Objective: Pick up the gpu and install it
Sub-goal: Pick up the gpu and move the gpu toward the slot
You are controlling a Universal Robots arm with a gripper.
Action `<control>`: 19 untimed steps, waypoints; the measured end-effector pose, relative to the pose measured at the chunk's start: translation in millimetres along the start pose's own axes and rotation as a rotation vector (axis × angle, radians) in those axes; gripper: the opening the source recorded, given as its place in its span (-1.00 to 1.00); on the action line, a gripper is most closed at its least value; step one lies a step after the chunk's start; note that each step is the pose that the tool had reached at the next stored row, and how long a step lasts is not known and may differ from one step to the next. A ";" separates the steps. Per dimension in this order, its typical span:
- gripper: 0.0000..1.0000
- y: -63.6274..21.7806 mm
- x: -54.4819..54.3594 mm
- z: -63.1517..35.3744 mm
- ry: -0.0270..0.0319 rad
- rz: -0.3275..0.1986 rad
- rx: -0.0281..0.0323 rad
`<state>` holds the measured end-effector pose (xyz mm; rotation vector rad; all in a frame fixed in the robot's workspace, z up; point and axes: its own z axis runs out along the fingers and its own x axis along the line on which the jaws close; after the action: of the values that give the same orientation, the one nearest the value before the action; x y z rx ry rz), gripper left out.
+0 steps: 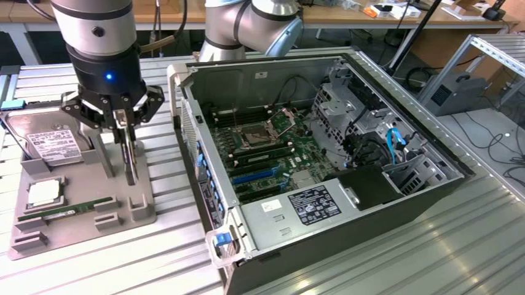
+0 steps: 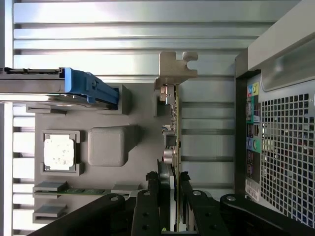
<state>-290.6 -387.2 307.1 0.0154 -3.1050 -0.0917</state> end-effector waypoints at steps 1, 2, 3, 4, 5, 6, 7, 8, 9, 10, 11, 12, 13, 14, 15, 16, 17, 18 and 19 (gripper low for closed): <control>-0.46 0.1 0.0 -0.8 0.0000 0.000 -0.0006; -0.46 0.1 0.1 -1.5 0.0000 0.000 -0.0009; -0.46 0.1 0.1 -2.0 -0.0001 0.000 -0.0013; -0.46 0.2 0.1 -2.8 -0.0001 0.000 -0.0019; -0.46 0.2 0.1 -3.5 0.0000 0.000 -0.0023; -0.46 0.2 0.2 -4.1 -0.0001 0.000 -0.0028; -0.46 0.3 0.2 -5.2 -0.0001 0.000 -0.0036; -0.46 0.4 0.2 -6.5 -0.0001 0.000 -0.0046; -0.46 0.5 0.3 -7.8 -0.0001 0.000 -0.0054; -0.46 0.5 0.3 -8.8 -0.0001 0.000 -0.0060; -0.46 0.6 0.4 -9.6 -0.0001 0.000 -0.0065; -0.46 0.6 0.4 -10.5 -0.0002 0.000 -0.0073; -0.46 0.7 0.4 -11.3 -0.0001 0.000 -0.0078; -0.46 0.7 0.4 -12.3 -0.0001 0.000 -0.0086; -0.46 0.8 0.5 -13.2 -0.0001 0.000 -0.0093; -0.46 0.8 0.5 -14.2 -0.0002 0.000 -0.0101; -0.46 0.9 0.5 -14.9 -0.0002 0.000 -0.0106; -0.46 0.9 0.5 -15.4 -0.0001 0.000 -0.0110; -0.46 1.0 0.6 -16.2 -0.0001 0.000 -0.0118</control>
<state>-290.7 -387.2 323.3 0.0157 -3.1045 -0.1100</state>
